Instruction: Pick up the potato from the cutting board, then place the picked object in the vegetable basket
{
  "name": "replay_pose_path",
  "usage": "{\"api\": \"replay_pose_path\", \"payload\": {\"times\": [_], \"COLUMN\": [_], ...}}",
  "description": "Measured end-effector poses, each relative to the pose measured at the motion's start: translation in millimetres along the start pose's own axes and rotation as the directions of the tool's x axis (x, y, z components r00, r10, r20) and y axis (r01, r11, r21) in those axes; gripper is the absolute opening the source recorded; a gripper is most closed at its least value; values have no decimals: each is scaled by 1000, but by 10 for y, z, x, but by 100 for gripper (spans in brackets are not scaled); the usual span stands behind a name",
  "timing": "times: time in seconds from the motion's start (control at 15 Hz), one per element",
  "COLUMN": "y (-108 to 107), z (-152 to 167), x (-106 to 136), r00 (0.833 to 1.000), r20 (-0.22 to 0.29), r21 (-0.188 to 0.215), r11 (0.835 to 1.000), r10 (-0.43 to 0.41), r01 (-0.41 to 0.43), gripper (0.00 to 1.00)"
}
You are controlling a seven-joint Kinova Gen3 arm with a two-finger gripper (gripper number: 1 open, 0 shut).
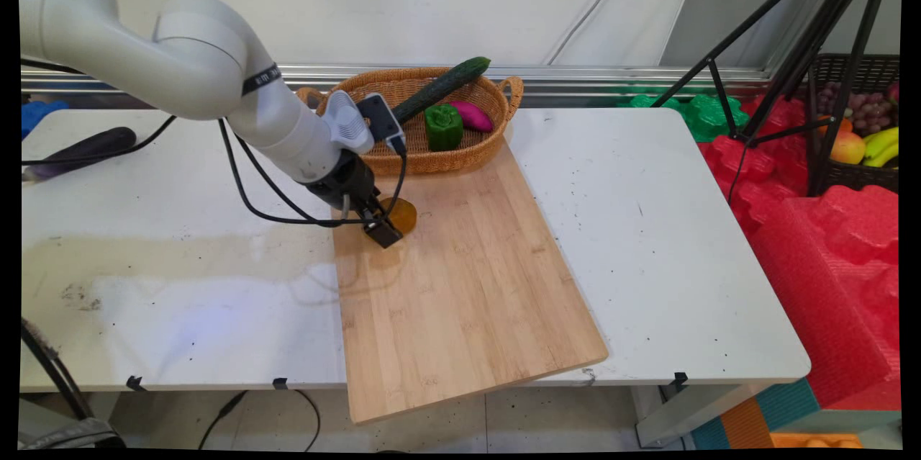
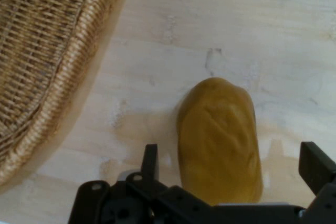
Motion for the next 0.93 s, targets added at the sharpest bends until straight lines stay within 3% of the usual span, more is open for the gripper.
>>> {"api": "replay_pose_path", "payload": {"times": [0.33, 0.4, 0.93], "y": [26, 31, 45], "z": [109, 122, -50], "x": [21, 23, 34], "r00": [1000, 1000, 999], "r20": [1, -1, -44], "r21": [-1, 0, 5], "r11": [1000, 1000, 1000], "r10": [-7, -9, 25], "r01": [7, 9, -25], "gripper": [100, 0, 0]}}
